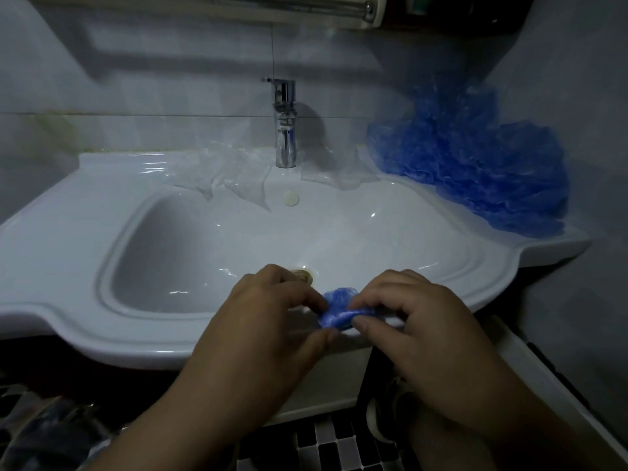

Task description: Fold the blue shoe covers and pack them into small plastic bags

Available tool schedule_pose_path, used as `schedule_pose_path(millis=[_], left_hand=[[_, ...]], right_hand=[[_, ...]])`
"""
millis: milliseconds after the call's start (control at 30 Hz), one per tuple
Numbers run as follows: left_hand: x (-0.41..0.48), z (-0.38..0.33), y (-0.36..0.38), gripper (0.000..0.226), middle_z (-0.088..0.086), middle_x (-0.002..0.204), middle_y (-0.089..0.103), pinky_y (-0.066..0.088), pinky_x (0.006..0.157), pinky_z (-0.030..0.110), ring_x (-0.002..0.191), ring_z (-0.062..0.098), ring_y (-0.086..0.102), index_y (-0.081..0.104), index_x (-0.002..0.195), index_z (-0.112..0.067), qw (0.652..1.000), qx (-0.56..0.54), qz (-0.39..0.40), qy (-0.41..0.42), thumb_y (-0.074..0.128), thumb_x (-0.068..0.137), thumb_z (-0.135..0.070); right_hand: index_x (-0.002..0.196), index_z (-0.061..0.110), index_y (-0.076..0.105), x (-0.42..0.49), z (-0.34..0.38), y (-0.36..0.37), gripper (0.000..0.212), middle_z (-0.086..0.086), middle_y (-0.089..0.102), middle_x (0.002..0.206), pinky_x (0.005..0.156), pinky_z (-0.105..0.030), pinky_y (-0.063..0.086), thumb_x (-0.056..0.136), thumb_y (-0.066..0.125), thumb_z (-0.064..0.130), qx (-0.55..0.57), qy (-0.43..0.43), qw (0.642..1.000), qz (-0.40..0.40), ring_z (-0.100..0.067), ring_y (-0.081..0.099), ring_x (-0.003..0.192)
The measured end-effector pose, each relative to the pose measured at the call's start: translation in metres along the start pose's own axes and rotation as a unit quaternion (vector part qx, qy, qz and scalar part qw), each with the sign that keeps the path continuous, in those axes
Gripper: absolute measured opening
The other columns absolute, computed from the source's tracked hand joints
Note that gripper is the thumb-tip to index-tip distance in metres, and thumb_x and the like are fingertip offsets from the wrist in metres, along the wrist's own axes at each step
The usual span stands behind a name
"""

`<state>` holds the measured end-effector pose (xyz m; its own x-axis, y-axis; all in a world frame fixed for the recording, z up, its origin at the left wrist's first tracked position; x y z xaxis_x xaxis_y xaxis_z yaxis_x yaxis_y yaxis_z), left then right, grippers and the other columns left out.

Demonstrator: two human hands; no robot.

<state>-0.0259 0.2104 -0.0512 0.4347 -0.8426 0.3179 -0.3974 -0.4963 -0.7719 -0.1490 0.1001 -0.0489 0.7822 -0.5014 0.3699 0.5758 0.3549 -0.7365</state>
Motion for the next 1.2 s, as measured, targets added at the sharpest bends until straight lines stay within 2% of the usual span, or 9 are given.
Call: schedule_pose_path(millis=[200,300,367,500,633,767,933,1100,1200], left_hand=[[0.011,-0.004,0.003,0.016,-0.015,0.094,0.054,0.039,0.073,0.021,0.09,0.005,0.051,0.058,0.07,-0.034,0.999,-0.001,-0.013,-0.047,0.057,0.084,-0.043],[0.02,0.001,0.005,0.023,-0.003,0.089,0.06,0.039,0.064,0.022,0.08,0.009,0.053,0.068,0.077,-0.018,0.994,0.035,-0.021,-0.102,0.061,0.087,-0.038],[0.021,0.003,0.006,0.017,-0.008,0.094,0.057,0.038,0.06,0.019,0.085,0.007,0.052,0.066,0.08,-0.023,0.993,0.036,-0.028,-0.111,0.065,0.085,-0.04],[0.022,-0.001,0.006,0.014,-0.019,0.103,0.052,0.038,0.071,0.016,0.098,0.003,0.048,0.062,0.084,-0.044,0.997,0.017,-0.009,-0.075,0.072,0.082,-0.034],[0.018,0.001,0.005,0.011,-0.018,0.104,0.059,0.046,0.083,0.028,0.097,0.007,0.054,0.073,0.089,-0.04,0.999,0.046,-0.004,-0.025,0.062,0.086,-0.038],[0.018,0.005,0.001,0.034,-0.025,0.112,0.056,0.046,0.088,0.024,0.103,-0.001,0.053,0.07,0.104,-0.044,0.996,0.05,0.071,0.008,0.052,0.081,-0.06],[0.025,0.007,-0.002,0.034,-0.026,0.114,0.054,0.043,0.092,0.019,0.106,-0.005,0.051,0.066,0.11,-0.043,0.99,0.055,0.125,0.019,0.064,0.079,-0.057],[0.057,0.01,-0.006,0.013,-0.01,0.077,0.068,0.05,0.066,0.016,0.069,0.0,0.06,0.07,0.085,-0.027,0.995,-0.016,0.092,-0.04,0.071,0.082,-0.039],[0.083,0.007,-0.011,0.012,-0.002,0.07,0.071,0.045,0.05,0.008,0.061,0.004,0.065,0.07,0.08,-0.02,0.994,-0.055,0.062,-0.07,0.071,0.085,-0.032]], right_hand=[[0.069,0.031,0.058,0.007,-0.004,0.003,0.019,0.01,0.055,0.085,0.073,-0.026,0.043,0.088,0.058,0.03,-0.02,0.066,0.998,-0.002,-0.007,0.051,0.085],[0.089,0.035,0.063,0.013,-0.004,0.003,0.003,0.014,0.054,0.099,0.072,-0.015,0.041,0.088,0.062,0.032,-0.048,0.093,0.994,-0.016,-0.004,0.05,0.094],[0.101,0.039,0.064,0.017,-0.003,0.004,0.015,0.019,0.052,0.106,0.072,-0.009,0.037,0.088,0.064,0.032,-0.053,0.09,0.995,-0.008,0.0,0.046,0.1],[0.087,0.036,0.071,0.021,0.004,0.003,0.009,0.017,0.058,0.099,0.076,-0.013,0.041,0.087,0.068,0.028,-0.07,0.063,0.996,-0.006,-0.004,0.049,0.097],[0.089,0.028,0.074,0.018,0.006,0.006,0.014,0.015,0.06,0.089,0.08,-0.034,0.046,0.09,0.06,0.031,-0.099,-0.009,0.994,0.034,-0.007,0.049,0.09],[0.097,0.033,0.071,0.018,0.006,0.006,0.026,0.019,0.054,0.091,0.079,-0.029,0.046,0.082,0.063,0.052,-0.09,-0.017,0.991,0.097,-0.002,0.046,0.093],[0.094,0.029,0.07,0.029,0.003,0.009,0.02,0.016,0.055,0.091,0.08,-0.028,0.047,0.089,0.061,0.046,-0.074,0.001,0.992,0.099,-0.003,0.048,0.092],[0.082,0.022,0.063,0.052,0.002,0.004,0.024,0.004,0.059,0.08,0.064,-0.022,0.044,0.098,0.049,0.035,-0.017,0.03,0.997,0.072,-0.007,0.054,0.074],[0.081,0.024,0.068,0.068,-0.002,-0.007,0.022,-0.001,0.065,0.072,0.064,-0.033,0.05,0.092,0.057,0.039,0.062,0.058,0.996,0.035,-0.014,0.061,0.067]])
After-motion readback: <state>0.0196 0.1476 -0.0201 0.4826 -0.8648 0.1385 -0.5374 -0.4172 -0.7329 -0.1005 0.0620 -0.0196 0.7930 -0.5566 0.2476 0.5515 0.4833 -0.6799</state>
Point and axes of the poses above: each hand's wrist, its own x-axis towards the middle knuckle, its own y-axis out of the palm, z = x × y, the point moved 5 cm from there along x, towards the middle knuckle
